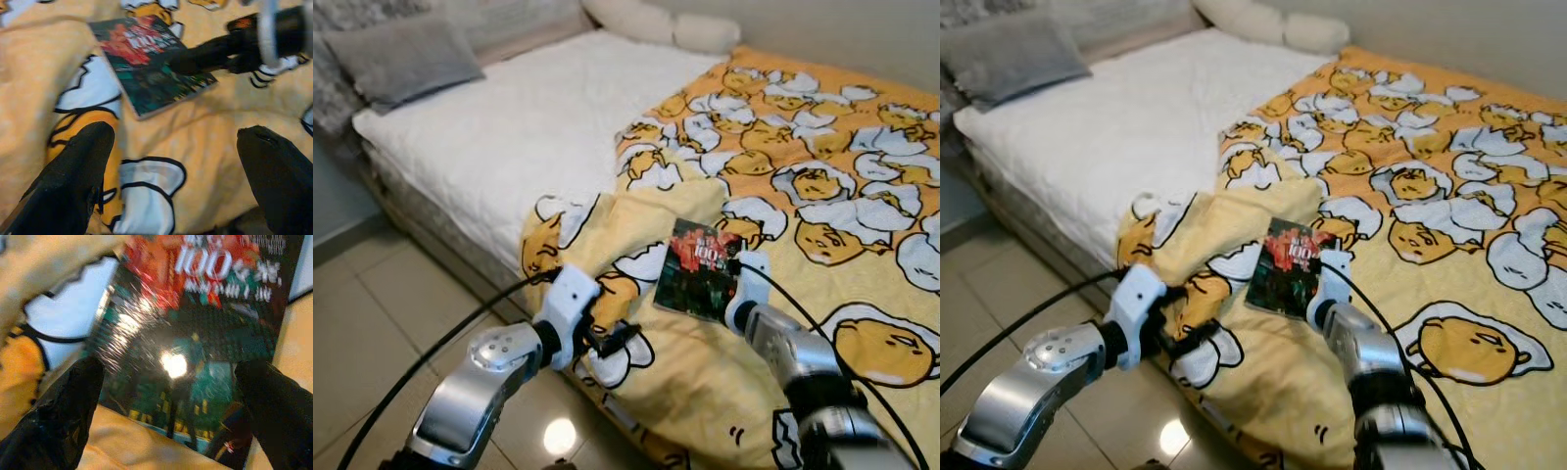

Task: Clean up the room

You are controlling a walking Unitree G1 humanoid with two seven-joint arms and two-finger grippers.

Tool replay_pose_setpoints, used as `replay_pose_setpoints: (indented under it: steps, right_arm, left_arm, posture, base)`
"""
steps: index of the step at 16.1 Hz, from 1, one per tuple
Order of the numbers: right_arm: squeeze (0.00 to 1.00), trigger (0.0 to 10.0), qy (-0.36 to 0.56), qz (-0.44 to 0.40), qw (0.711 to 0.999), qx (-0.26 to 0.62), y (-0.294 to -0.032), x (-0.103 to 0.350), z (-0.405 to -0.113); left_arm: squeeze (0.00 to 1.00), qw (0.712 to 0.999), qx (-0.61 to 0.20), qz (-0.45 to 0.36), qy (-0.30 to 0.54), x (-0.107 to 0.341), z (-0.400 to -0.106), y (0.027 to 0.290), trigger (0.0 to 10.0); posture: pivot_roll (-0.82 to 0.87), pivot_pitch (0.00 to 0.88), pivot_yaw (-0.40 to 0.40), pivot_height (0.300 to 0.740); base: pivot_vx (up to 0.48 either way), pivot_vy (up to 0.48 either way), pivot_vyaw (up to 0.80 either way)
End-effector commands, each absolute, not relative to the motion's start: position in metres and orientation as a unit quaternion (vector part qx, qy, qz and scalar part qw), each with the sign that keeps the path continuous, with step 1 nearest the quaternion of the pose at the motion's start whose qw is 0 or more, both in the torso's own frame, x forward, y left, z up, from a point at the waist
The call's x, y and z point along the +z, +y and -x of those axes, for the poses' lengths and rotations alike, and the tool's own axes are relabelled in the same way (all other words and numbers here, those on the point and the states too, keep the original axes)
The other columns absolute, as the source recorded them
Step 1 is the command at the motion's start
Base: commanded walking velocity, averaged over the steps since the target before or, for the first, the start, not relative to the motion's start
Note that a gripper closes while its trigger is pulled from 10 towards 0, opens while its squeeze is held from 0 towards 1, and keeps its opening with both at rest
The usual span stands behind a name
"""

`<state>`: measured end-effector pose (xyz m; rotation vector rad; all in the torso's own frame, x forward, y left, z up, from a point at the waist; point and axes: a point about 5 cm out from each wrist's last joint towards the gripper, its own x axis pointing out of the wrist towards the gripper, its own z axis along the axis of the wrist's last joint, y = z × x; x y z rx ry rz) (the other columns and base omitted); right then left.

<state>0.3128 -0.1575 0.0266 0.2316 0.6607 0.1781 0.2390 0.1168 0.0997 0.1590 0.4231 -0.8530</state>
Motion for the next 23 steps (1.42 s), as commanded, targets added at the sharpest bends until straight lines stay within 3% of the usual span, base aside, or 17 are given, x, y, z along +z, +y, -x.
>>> replay_pose_setpoints:
  steps: [1, 2, 4, 7, 13, 16, 20, 23]
  right_arm:
    - [1.0, 10.0, 0.317, -0.124, 0.937, 0.076, -0.164, 0.027, -0.317]
    - [1.0, 10.0, 0.319, -0.143, 0.935, 0.064, -0.167, 0.027, -0.319]
    - [0.0, 10.0, 0.321, -0.17, 0.93, 0.052, -0.174, 0.028, -0.323]
    - [0.0, 10.0, 0.327, -0.186, 0.926, 0.039, -0.181, 0.028, -0.325]
    - [0.0, 10.0, 0.351, -0.266, 0.894, 0.084, -0.174, 0.024, -0.32]
    - [0.0, 10.0, 0.358, -0.268, 0.887, 0.114, -0.17, 0.025, -0.32]
    - [0.0, 10.0, 0.403, -0.213, 0.889, 0.037, -0.179, 0.006, -0.306]
    - [0.0, 10.0, 0.402, -0.244, 0.883, -0.008, -0.184, 0.001, -0.302]
  left_arm:
    - [0.0, 0.88, -0.42, -0.081, 0.206, 0.099, -0.239, 0.117, 10.0]
    - [0.0, 0.88, -0.421, -0.08, 0.207, 0.098, -0.238, 0.117, 10.0]
    - [0.0, 0.878, -0.424, -0.077, 0.209, 0.097, -0.237, 0.116, 10.0]
    - [0.0, 0.876, -0.428, -0.075, 0.21, 0.097, -0.234, 0.115, 10.0]
    - [0.0, 0.878, -0.423, -0.069, 0.214, 0.095, -0.228, 0.114, 10.0]
    - [0.0, 0.878, -0.422, -0.067, 0.216, 0.094, -0.226, 0.112, 10.0]
    - [0.0, 0.877, -0.42, -0.073, 0.222, 0.092, -0.226, 0.111, 10.0]
    - [0.0, 0.878, -0.417, -0.076, 0.223, 0.092, -0.226, 0.113, 10.0]
  posture:
    - [0.01, 0.0, 0.001, 0.74]
    - [-0.01, 0.0, -0.004, 0.74]
    - [-0.01, 0.0, -0.009, 0.74]
    - [-0.01, 0.0, -0.018, 0.74]
    - [-0.01, 0.0, -0.036, 0.74]
    - [-0.01, 0.0, -0.041, 0.74]
    - [0.0, 0.0, -0.043, 0.74]
    - [0.01, 0.0, -0.041, 0.74]
  base:
    - [0.0, 0.0, 0.0]
    - [0.0, 0.0, 0.0]
    - [0.0, 0.0, 0.0]
    - [0.0, 0.0, 0.0]
    - [0.0, 0.0, 0.0]
    - [0.0, 0.0, 0.0]
    - [0.0, 0.0, 0.0]
    - [0.0, 0.0, 0.0]
